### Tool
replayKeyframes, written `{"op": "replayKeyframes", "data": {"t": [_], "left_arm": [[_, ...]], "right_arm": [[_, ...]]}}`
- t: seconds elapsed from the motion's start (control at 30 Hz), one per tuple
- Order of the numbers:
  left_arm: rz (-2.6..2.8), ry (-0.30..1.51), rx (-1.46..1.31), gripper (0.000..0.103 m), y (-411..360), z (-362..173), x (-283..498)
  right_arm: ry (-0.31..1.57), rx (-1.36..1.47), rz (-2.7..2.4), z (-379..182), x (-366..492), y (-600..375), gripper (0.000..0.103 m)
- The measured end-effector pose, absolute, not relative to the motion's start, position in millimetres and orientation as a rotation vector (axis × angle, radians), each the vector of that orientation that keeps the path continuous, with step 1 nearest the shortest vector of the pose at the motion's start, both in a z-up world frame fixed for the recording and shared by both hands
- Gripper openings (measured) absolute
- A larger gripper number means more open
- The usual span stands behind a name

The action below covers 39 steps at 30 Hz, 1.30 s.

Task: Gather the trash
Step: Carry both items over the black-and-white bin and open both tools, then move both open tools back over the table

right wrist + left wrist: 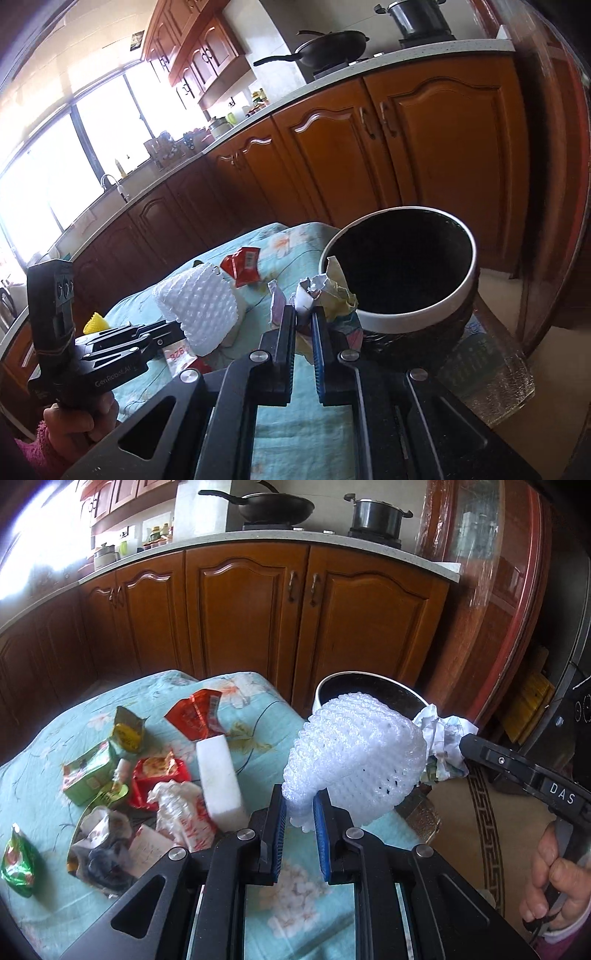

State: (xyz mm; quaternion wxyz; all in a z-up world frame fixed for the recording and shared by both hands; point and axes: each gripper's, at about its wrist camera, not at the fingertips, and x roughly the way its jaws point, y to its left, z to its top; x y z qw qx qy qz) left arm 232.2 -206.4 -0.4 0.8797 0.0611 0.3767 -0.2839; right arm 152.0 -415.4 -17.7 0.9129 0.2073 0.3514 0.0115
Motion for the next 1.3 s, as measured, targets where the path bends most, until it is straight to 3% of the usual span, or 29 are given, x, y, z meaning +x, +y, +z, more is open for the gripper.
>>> {"op": "replayKeyframes", "data": {"t": [0.5, 0.87, 0.93, 1.0, 1.07, 1.17, 1.2, 1.27, 1.3], "left_arm": [[-0.625, 0.854, 0.253, 0.014, -331, -23, 324], [-0.634, 0.892, 0.263, 0.014, -377, -42, 364], [-0.639, 0.894, 0.263, 0.019, -380, -45, 366], [-0.646, 0.904, 0.262, 0.031, -385, -50, 369], [-0.627, 0.901, 0.265, 0.068, -384, -53, 368], [-0.614, 0.889, 0.253, 0.075, -377, -52, 362], [-0.613, 0.894, 0.243, 0.075, -372, -51, 359], [-0.604, 0.889, 0.201, 0.076, -356, -48, 350], [-0.604, 0.883, 0.176, 0.077, -347, -46, 344]], "right_arm": [[0.739, 0.435, -0.077, -31, 197, -483, 0.008], [0.791, 0.44, -0.105, -54, 227, -511, 0.008], [0.803, 0.44, -0.109, -59, 232, -514, 0.008], [0.814, 0.437, -0.116, -63, 234, -515, 0.01], [0.827, 0.437, -0.117, -67, 237, -518, 0.014], [0.848, 0.449, -0.125, -71, 238, -523, 0.033], [0.843, 0.458, -0.123, -71, 236, -524, 0.049], [0.829, 0.468, -0.127, -69, 230, -524, 0.065], [0.821, 0.468, -0.133, -67, 226, -523, 0.068]]}}
